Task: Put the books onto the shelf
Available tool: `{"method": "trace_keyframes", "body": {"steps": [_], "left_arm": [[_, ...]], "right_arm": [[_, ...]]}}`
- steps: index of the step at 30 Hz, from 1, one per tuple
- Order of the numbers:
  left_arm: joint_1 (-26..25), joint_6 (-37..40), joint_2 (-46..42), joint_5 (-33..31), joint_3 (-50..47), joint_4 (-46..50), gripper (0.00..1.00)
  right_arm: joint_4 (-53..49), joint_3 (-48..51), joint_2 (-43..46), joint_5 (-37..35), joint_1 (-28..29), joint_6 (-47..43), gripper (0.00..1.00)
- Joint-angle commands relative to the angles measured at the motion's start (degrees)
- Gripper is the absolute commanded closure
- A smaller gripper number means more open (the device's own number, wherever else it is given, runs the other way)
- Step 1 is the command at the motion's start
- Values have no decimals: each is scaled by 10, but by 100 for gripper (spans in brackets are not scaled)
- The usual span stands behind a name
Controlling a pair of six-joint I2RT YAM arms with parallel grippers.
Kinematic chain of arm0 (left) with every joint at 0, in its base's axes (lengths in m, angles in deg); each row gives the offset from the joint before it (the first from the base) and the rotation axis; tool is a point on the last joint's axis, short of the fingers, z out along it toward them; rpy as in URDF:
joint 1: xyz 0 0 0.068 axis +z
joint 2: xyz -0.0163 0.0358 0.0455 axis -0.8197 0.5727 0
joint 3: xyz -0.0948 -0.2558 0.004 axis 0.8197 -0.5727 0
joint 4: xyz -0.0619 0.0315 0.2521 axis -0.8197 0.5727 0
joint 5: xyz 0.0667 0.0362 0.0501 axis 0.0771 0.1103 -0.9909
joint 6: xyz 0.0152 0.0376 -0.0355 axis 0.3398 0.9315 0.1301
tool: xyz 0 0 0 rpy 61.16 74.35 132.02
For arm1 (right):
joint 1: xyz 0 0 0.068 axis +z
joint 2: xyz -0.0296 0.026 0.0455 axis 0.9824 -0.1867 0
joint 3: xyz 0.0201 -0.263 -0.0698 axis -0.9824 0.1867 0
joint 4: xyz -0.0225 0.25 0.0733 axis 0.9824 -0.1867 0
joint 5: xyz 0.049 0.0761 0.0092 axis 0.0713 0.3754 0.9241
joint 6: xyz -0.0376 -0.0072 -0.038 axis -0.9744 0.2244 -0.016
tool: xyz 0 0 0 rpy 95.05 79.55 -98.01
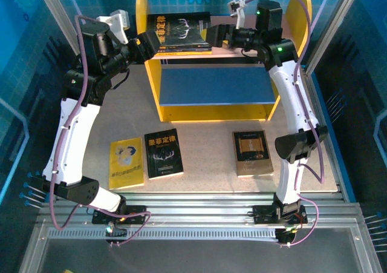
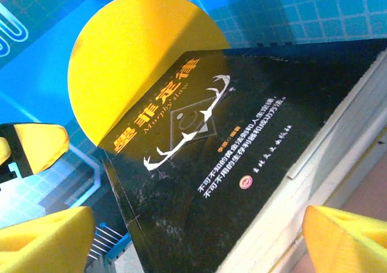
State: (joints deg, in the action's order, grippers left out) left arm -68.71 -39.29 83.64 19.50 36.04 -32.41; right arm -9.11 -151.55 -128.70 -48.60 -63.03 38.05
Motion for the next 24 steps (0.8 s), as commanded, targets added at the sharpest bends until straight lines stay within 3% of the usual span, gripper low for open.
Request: {"method": "trace_keyframes", "body": {"steps": [1, 14, 24], "left_arm": [[5, 15, -18, -4, -6, 1, 27], [5, 11, -29, -2, -21, -1, 27], [5, 7, -32, 0, -27, -4, 27]], "right_arm": [[-22, 22, 33, -16, 1, -19, 10], [36, 135, 99, 32, 0, -24, 10], [50, 145, 102, 77, 6, -24, 11]]}}
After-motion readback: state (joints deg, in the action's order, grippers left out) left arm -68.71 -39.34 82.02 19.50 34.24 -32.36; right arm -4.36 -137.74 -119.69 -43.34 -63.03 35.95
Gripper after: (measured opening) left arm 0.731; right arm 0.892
